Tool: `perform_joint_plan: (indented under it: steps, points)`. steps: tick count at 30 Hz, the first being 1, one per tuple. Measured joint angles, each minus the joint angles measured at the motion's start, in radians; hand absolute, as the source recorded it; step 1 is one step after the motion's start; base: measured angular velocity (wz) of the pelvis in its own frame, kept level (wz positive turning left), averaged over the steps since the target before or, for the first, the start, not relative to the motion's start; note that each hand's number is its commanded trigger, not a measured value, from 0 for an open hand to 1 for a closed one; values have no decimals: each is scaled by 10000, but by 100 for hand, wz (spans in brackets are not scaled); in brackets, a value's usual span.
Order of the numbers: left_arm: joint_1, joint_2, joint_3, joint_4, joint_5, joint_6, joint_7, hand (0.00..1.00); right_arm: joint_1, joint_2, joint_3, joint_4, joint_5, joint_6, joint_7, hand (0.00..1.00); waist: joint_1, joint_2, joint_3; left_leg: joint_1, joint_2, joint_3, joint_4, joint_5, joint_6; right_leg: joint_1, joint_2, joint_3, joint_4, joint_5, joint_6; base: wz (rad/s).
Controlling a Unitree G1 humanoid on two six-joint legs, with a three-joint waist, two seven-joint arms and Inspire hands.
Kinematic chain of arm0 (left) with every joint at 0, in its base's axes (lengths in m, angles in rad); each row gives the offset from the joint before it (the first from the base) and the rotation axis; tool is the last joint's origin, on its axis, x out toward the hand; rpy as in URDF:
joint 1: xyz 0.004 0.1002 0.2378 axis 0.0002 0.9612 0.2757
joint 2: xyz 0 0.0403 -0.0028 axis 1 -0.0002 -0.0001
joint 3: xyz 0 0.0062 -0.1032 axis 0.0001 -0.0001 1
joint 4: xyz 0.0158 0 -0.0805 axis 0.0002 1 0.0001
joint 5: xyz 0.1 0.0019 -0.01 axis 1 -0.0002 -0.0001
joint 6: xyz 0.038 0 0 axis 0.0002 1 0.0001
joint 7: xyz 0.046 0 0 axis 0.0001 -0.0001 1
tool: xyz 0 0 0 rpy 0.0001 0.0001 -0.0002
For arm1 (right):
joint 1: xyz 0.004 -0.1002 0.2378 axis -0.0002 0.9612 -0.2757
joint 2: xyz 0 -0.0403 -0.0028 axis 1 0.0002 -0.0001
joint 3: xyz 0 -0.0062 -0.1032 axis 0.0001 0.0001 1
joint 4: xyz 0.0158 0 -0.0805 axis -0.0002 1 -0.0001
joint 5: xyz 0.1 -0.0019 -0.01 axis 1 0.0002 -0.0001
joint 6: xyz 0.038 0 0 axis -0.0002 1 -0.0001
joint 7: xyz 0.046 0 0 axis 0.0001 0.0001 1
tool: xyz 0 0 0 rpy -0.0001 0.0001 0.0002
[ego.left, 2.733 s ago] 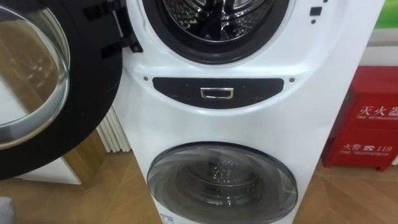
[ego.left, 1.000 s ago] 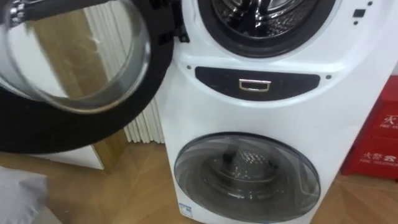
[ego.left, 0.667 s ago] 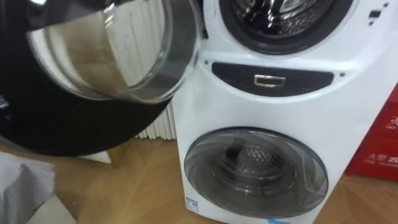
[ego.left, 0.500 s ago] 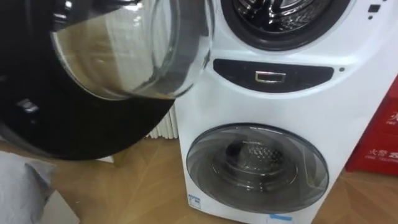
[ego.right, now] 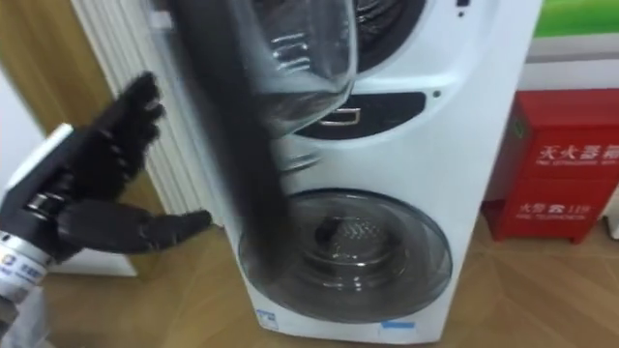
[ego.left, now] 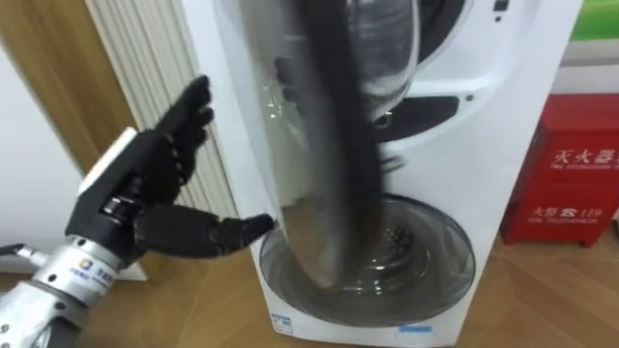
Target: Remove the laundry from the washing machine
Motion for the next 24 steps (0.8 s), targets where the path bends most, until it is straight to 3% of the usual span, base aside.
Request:
perform_joint_plan:
  steps: [4,9,12,15,18,20,21,23,24]
  points:
    - [-120,-135,-411,-288,-12,-34,-427,0,-156,9,304,22,32,-127,-67,0,-91,25,-5,181,101,61,-197,-99,-304,61,198,1,20,-165,-165,-9]
    - [-421,-371,-1064,-288,59,-52,-473,0,-552,47,790,95,73,-456,-379,0,-194,94,103,487,249,99,-365,-193,-496,185,350,15,-6,-221,-207,-15]
    - [-1197,-774,-1441,-42,231,-52,-217,0,-678,122,1068,95,96,-701,-427,0,-419,-37,235,535,241,116,-364,-193,-498,188,342,43,-29,-244,-215,-13]
    - [-2100,-1060,-1805,451,206,-140,263,0,-670,180,1230,84,116,-811,-431,0,-564,-92,305,606,258,205,-377,-256,-591,114,354,110,-34,-249,-215,-28]
    - [-2839,-1187,-1941,1772,216,-365,610,0,-705,254,1260,245,93,-824,-559,0,-919,-155,339,641,249,204,-405,-265,-602,40,346,147,0,-250,-214,-23]
    - [-3096,-1423,-1929,2879,219,-431,975,0,-699,268,1251,404,90,-821,-637,0,-992,-184,345,725,244,215,-488,-265,-602,21,363,289,3,-250,-215,-28]
    - [-2987,-1590,-1923,3267,182,-871,1123,0,-588,316,1236,412,200,-823,-654,0,-989,-230,347,765,239,219,-517,-265,-603,20,369,345,6,-257,-227,-19]
    - [-2976,-1815,-2007,3947,175,-1285,1298,0,-510,372,1241,410,513,-799,-703,0,-929,-367,332,905,234,264,-576,-265,-604,33,375,389,31,-270,-248,-13]
    - [-2694,-1842,-2168,4595,414,-1601,1416,0,-479,400,1229,408,517,-801,-677,0,-912,-464,258,1058,233,319,-688,-278,-626,91,390,390,40,-292,-274,-13]
